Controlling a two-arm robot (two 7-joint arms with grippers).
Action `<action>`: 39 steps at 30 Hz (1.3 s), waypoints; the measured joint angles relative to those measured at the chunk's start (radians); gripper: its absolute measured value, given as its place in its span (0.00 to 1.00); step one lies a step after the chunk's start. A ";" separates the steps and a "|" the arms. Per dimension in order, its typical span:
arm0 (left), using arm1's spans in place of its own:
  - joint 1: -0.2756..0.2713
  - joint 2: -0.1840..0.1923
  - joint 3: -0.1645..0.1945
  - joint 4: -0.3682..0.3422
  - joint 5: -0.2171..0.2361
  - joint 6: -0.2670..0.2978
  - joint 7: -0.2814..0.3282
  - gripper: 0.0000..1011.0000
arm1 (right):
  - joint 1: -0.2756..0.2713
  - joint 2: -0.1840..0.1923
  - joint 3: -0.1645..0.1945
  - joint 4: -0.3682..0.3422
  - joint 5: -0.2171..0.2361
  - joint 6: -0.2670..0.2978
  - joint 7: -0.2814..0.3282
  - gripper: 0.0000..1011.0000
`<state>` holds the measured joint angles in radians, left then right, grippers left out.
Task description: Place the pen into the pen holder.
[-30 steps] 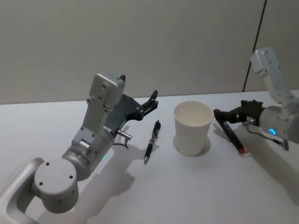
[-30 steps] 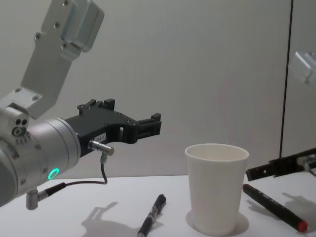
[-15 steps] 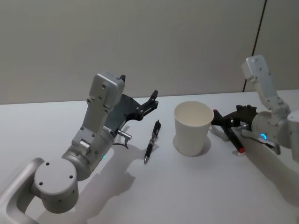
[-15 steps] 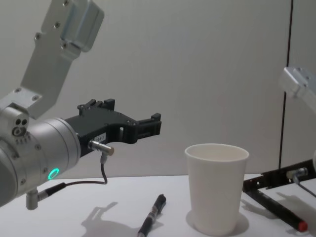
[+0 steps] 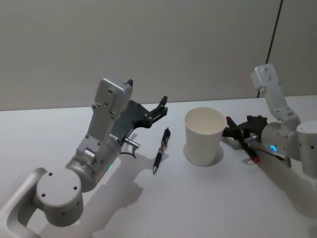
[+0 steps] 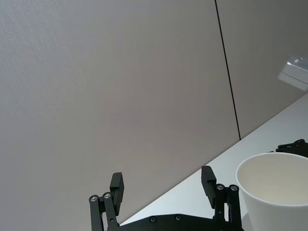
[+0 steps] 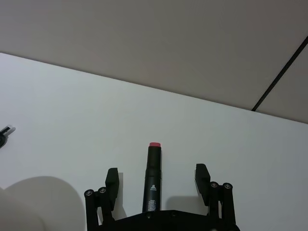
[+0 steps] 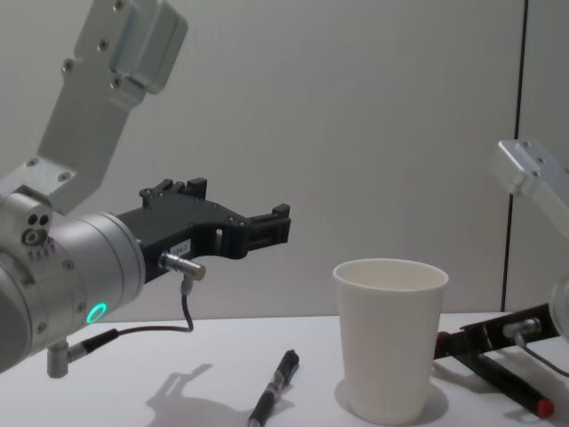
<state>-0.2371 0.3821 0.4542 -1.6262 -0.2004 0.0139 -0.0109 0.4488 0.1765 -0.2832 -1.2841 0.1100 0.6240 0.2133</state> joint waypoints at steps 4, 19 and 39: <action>0.000 0.000 0.000 0.000 0.000 0.000 0.000 0.99 | 0.002 -0.003 -0.002 0.009 0.000 -0.004 -0.003 0.99; 0.000 0.000 0.000 0.000 0.000 0.000 0.000 0.99 | 0.006 -0.010 -0.005 0.025 0.001 -0.014 -0.008 0.99; 0.000 0.000 0.000 0.000 0.000 0.000 0.000 0.99 | 0.007 -0.012 -0.006 0.030 0.001 -0.017 -0.010 0.59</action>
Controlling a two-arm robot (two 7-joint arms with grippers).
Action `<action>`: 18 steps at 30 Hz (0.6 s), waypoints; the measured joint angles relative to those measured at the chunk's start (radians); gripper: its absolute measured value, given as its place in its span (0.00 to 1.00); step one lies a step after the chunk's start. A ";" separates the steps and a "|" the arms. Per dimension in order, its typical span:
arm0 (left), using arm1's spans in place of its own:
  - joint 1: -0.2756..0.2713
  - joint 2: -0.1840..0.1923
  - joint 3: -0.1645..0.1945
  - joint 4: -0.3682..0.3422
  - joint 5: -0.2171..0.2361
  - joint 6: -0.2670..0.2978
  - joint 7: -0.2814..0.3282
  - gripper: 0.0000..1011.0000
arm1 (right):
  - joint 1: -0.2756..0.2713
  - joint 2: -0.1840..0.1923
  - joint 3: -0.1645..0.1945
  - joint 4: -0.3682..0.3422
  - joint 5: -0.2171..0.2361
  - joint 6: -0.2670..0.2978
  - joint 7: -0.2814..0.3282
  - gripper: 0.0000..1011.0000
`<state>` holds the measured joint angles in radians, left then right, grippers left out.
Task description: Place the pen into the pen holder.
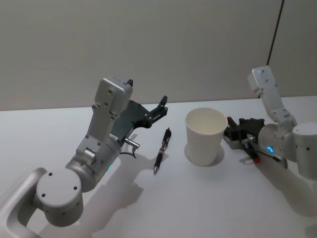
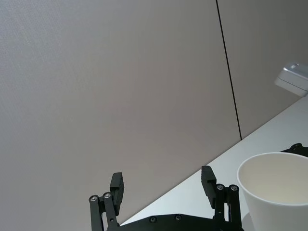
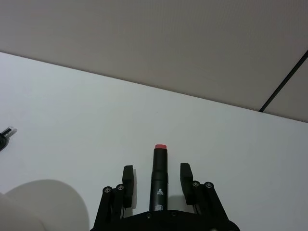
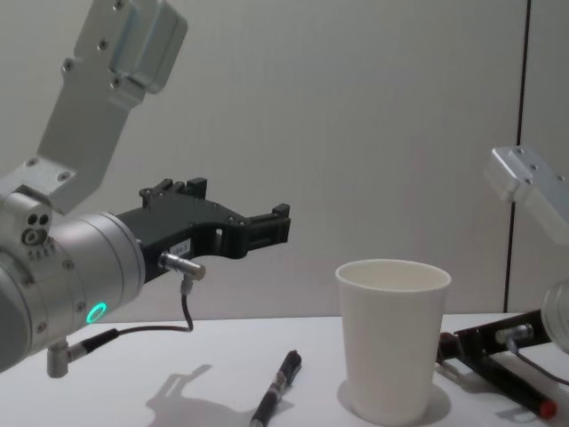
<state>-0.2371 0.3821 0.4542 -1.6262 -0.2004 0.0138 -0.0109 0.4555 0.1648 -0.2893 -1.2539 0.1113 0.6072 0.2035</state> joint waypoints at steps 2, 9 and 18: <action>0.000 0.000 0.000 0.000 0.000 0.000 0.000 0.99 | 0.000 0.000 0.000 0.000 0.000 0.000 0.000 0.58; 0.000 0.000 0.000 0.000 0.000 0.000 0.000 0.99 | 0.000 0.000 0.000 0.001 0.000 0.000 -0.001 0.53; 0.000 0.000 0.000 0.000 0.000 0.000 0.000 0.99 | 0.000 0.000 0.000 0.002 -0.001 0.000 -0.001 0.47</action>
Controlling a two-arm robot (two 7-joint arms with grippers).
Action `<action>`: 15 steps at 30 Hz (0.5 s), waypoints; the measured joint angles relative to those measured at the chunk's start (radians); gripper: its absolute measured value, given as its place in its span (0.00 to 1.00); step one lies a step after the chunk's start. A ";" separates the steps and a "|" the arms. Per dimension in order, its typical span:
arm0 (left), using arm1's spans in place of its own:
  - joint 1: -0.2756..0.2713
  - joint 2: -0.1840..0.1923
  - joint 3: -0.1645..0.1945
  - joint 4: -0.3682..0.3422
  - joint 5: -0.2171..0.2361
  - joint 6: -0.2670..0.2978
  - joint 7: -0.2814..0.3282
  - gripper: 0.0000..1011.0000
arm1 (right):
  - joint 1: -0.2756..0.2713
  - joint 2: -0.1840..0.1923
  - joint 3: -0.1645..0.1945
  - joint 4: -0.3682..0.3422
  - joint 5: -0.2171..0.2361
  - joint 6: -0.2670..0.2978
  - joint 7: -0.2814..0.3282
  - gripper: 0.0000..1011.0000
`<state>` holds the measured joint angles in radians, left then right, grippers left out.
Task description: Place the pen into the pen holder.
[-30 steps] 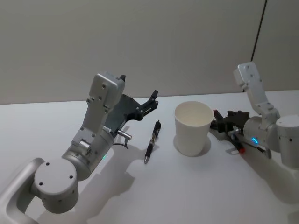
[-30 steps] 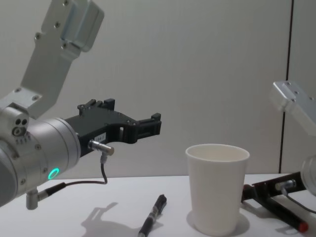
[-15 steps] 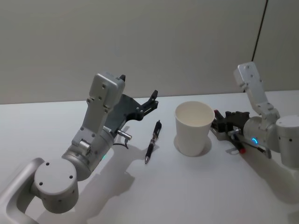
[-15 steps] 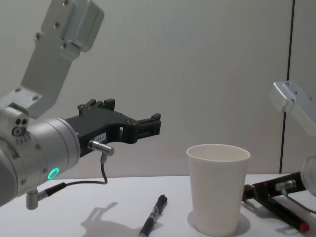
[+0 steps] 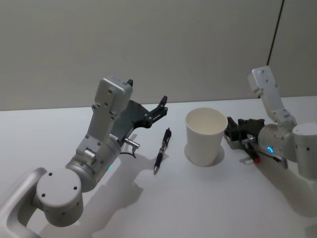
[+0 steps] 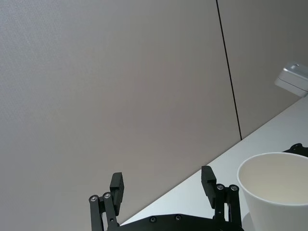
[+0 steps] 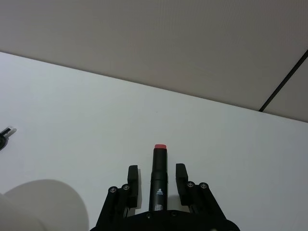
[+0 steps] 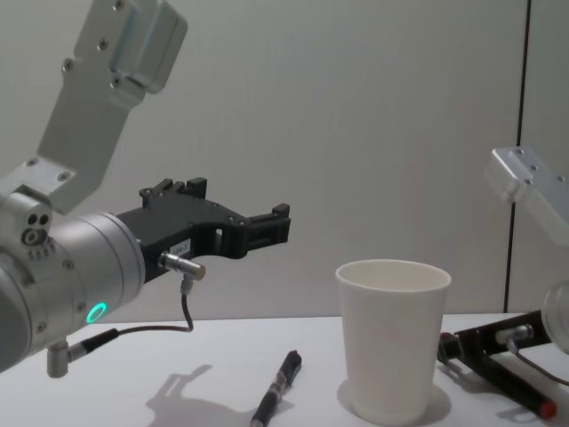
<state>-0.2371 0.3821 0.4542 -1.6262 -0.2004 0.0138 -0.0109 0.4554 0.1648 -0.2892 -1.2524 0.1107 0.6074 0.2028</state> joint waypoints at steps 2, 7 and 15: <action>0.000 0.000 0.000 0.000 0.000 0.000 0.000 0.99 | 0.000 0.000 0.000 0.000 0.000 0.000 0.000 0.46; 0.000 0.000 0.000 0.000 0.000 0.000 0.000 0.99 | 0.000 0.000 0.000 0.000 0.000 0.001 0.000 0.42; 0.000 0.000 0.000 0.000 0.000 0.000 0.000 0.99 | 0.000 0.000 0.000 0.000 0.000 0.001 0.000 0.37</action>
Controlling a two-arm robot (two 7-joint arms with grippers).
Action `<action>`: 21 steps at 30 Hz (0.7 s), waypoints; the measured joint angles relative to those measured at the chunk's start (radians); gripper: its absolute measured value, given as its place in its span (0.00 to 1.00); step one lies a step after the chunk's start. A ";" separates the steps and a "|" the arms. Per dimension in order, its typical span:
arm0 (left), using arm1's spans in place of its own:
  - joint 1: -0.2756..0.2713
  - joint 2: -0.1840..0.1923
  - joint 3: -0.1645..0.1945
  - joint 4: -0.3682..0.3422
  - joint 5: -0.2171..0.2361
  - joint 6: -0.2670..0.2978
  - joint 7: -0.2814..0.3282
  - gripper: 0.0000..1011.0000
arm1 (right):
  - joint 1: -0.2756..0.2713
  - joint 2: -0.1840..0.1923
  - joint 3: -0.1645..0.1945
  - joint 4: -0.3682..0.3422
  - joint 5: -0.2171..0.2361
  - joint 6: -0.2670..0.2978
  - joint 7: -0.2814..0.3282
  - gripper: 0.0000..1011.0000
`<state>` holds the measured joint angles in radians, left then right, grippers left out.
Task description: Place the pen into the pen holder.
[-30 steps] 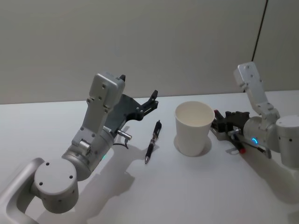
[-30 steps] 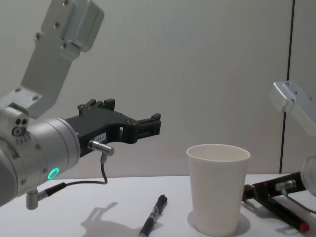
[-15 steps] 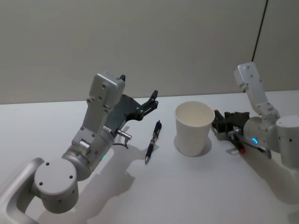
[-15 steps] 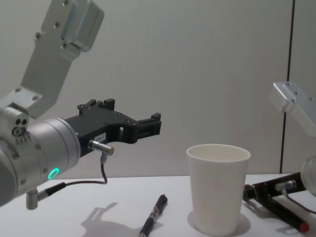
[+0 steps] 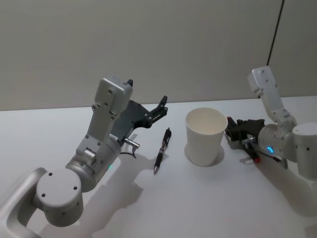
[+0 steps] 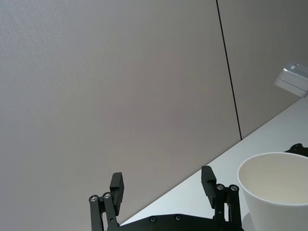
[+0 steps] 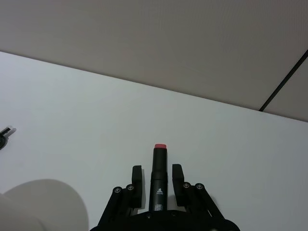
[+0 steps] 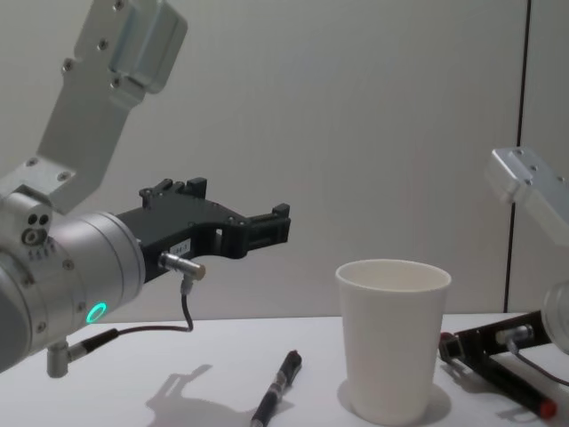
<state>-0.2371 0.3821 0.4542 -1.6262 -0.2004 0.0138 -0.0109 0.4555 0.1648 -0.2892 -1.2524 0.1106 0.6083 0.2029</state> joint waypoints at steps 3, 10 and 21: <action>0.000 0.000 0.000 0.000 0.000 0.000 0.000 0.99 | 0.000 0.000 0.000 0.000 0.000 0.000 0.000 0.34; 0.000 0.000 0.000 0.000 0.000 0.000 0.000 0.99 | 0.000 0.000 0.000 0.000 0.000 0.000 0.000 0.21; 0.000 0.000 0.000 0.000 0.000 0.000 0.000 0.99 | 0.000 0.000 0.000 0.000 0.000 0.000 0.000 0.18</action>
<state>-0.2371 0.3821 0.4542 -1.6262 -0.2004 0.0139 -0.0110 0.4554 0.1648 -0.2891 -1.2524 0.1103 0.6085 0.2030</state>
